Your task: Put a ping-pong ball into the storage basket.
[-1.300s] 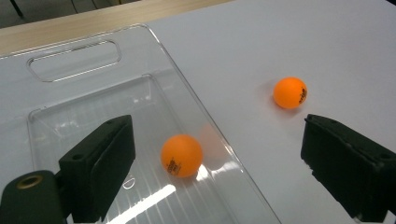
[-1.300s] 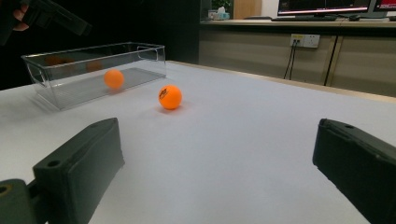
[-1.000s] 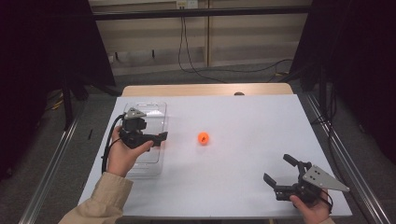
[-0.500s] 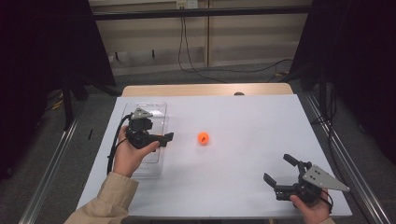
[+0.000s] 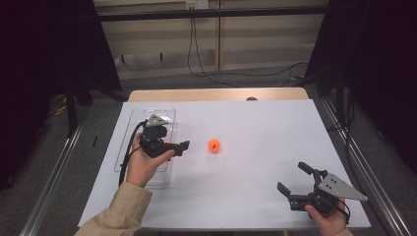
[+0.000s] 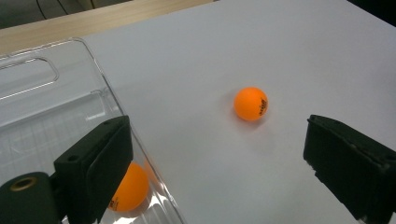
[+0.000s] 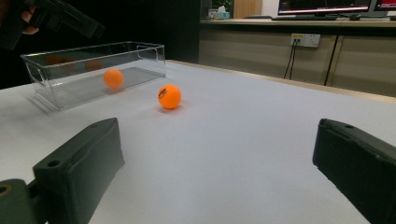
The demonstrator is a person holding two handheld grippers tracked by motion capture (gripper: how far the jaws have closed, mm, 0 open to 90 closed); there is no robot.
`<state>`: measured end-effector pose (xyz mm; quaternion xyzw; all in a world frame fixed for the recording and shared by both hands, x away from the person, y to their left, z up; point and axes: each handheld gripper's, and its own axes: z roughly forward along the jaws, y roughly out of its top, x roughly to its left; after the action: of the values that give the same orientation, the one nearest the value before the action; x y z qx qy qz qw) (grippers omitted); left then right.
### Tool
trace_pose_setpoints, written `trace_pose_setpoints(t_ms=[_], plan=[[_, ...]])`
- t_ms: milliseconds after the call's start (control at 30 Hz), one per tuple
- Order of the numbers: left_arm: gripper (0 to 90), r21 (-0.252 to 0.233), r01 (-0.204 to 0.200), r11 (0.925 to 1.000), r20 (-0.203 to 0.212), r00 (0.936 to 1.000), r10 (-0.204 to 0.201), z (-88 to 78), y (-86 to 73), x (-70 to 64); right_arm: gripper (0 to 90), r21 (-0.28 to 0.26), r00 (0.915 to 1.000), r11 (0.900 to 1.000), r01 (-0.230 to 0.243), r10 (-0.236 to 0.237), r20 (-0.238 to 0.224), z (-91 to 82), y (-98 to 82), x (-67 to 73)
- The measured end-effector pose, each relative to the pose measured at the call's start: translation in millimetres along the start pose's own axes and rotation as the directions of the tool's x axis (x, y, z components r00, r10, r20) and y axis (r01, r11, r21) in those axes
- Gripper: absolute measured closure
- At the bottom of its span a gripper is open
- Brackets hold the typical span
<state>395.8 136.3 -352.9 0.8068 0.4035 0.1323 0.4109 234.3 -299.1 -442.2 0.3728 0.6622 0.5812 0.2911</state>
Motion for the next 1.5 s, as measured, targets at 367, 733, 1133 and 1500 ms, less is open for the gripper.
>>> trace_pose_setpoints(t_ms=[367,733,1133,1500], plan=[[6.9,0.006,-0.011,0.9999,0.009,0.9999,0.011,5.3,0.3,-3.7,1.0,0.001,1.0000,1.000,-0.003,0.003,0.002,0.5,0.4,-0.4],[6.8,-0.003,-0.011,0.9999,0.011,0.9999,0.011,7.3,0.5,-5.8,1.0,0.003,1.0000,1.000,-0.002,0.002,-0.001,1.0,0.5,0.6],[6.5,-0.005,-0.015,0.9999,0.030,0.9994,0.015,13.0,2.0,-13.0,1.0,0.003,1.0000,1.000,0.000,0.000,-0.003,3.2,1.1,0.7],[6.5,-0.003,-0.038,0.9993,0.039,0.9985,0.038,19.7,4.1,-19.5,1.0,0.002,1.0000,1.000,-0.001,0.001,0.002,1.6,1.1,-0.6]])
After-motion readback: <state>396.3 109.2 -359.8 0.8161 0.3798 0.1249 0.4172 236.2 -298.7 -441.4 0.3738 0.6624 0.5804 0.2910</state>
